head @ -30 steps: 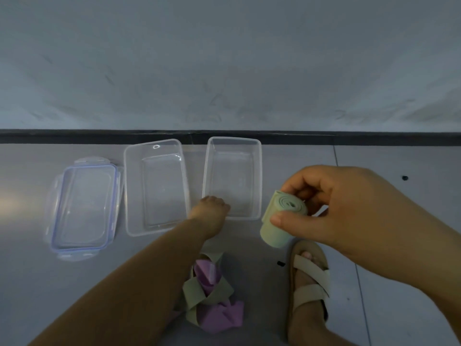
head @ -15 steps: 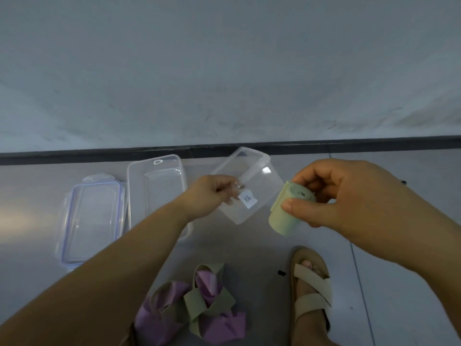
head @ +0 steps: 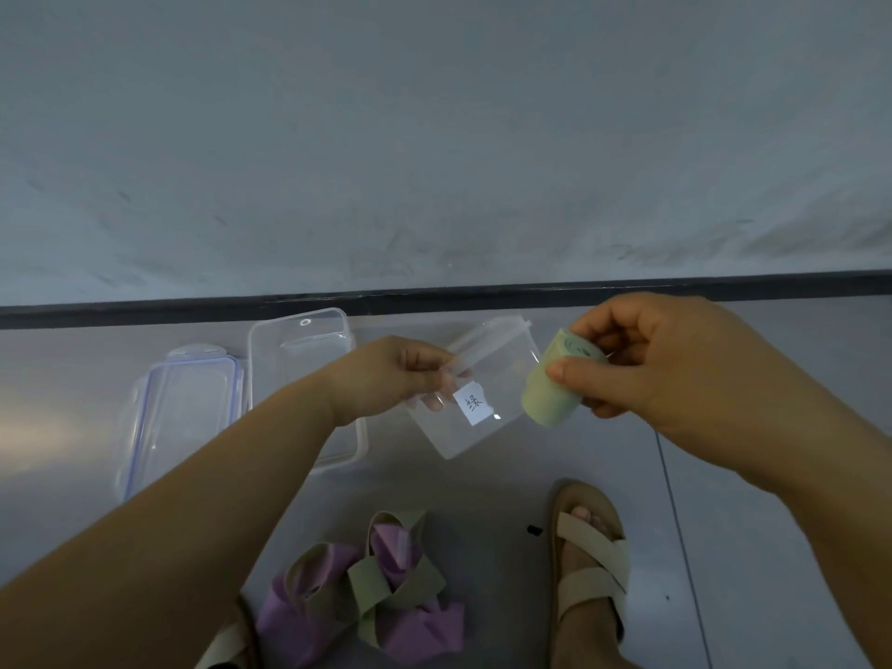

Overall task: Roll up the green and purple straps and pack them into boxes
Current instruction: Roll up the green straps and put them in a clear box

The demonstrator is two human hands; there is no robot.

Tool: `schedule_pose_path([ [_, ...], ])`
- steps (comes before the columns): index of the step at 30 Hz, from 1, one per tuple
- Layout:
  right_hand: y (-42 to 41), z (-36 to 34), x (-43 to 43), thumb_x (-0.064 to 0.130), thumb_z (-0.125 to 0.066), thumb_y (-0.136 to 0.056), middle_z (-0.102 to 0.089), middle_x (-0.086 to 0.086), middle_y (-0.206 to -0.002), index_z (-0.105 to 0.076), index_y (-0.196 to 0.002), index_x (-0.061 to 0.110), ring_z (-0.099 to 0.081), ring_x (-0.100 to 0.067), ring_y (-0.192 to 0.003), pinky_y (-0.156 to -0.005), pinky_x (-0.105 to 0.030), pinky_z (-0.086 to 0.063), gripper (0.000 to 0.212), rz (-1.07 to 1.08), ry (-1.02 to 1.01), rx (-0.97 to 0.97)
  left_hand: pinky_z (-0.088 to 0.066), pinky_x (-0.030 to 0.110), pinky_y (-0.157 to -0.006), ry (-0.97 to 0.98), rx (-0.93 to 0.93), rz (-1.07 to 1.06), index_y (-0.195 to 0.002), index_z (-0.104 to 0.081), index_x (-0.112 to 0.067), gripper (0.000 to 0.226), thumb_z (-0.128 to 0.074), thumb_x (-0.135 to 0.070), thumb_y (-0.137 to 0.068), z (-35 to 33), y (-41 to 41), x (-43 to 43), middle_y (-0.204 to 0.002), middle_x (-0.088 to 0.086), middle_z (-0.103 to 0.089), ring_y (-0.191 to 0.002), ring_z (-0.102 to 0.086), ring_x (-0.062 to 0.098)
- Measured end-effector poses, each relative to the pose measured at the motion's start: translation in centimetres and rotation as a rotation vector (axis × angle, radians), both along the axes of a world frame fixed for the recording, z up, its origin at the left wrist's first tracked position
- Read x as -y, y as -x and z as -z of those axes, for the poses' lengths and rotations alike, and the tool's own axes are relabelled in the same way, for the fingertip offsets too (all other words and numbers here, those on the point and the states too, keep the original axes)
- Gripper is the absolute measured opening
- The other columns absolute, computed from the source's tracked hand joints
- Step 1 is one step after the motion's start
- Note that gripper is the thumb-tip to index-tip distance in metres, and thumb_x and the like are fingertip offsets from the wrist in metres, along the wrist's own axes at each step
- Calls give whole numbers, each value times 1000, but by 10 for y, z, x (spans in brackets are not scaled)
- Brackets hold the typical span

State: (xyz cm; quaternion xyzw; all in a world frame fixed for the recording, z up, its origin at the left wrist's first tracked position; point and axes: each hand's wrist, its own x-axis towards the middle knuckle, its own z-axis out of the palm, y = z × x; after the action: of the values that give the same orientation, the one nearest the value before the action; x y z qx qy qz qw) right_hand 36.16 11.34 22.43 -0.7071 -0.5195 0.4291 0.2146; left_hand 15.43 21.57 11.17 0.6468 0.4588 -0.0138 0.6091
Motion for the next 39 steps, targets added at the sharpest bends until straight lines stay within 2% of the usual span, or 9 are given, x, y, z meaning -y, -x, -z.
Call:
schedule_pose_path([
  [4,2,0,-2,36,-69,-70,-66,9,-79,-61,-84,29,-64,0,-68,-60,-14,-54,18,-8,-16,-8,-41,3,-76,-184,-171,164,-119,-63,-20,27,-55,-17,-93,19,-3,5,-102,-8,-68,-80,-62,-3],
  [7,3,-1,-1,41,-68,-66,-67,9,-77,-62,-83,31,-64,0,-67,-61,-16,-55,20,-18,-19,-9,-39,22,-97,-392,-348,343,-125,-60,-20,31,-50,-21,-95,53,-2,18,-128,-1,-61,-112,-57,16],
  [17,19,21,2,49,-63,-59,-65,13,-76,-60,-81,35,-61,6,-71,-64,-13,-53,26,-128,69,98,-42,35,-96,-483,-641,507,-131,-51,-30,39,-36,-18,-98,140,13,64,-131,2,-55,-121,-49,25],
  [22,31,39,3,42,-67,-67,-64,14,-77,-59,-83,36,-59,10,-72,-63,-2,-45,19,-163,140,140,-34,29,-101,-492,-523,342,-134,-49,-26,38,-41,-25,-96,151,17,66,-135,0,-52,-127,-41,20],
  [25,34,54,9,35,-71,-69,-66,14,-75,-59,-80,39,-59,11,-75,-62,-2,-45,16,-126,148,151,-39,33,-92,-549,-500,-159,-119,-59,-17,30,-46,-24,-93,146,20,65,-122,5,-57,-115,-47,26],
  [27,36,68,15,32,-73,-69,-67,17,-74,-60,-78,41,-59,11,-76,-62,-6,-47,18,-100,151,166,-41,36,-86,-331,-524,-461,-114,-56,-11,26,-47,-21,-92,140,23,62,-119,10,-54,-110,-50,31],
  [30,41,93,23,23,-75,-71,-66,27,-75,-62,-78,37,-61,7,-73,-61,-13,-49,21,-25,206,104,-43,37,-86,-93,-602,-418,-118,-48,-8,28,-43,-23,-95,142,30,65,-121,13,-55,-112,-54,33],
  [36,62,152,4,18,-72,-77,-63,8,-88,-56,-82,35,-64,-9,-77,-62,-14,-53,23,1,204,-15,-46,32,-90,80,-473,-421,-117,-59,-6,29,-46,-19,-94,159,49,58,-116,18,-64,-108,-60,33],
  [39,79,189,-13,16,-72,-78,-63,6,-84,-57,-79,33,-64,-17,-78,-72,-27,-56,22,63,173,-78,-49,38,-91,134,-400,-482,-113,-64,-5,28,-52,-20,-93,161,54,52,-105,20,-68,-99,-65,33],
])
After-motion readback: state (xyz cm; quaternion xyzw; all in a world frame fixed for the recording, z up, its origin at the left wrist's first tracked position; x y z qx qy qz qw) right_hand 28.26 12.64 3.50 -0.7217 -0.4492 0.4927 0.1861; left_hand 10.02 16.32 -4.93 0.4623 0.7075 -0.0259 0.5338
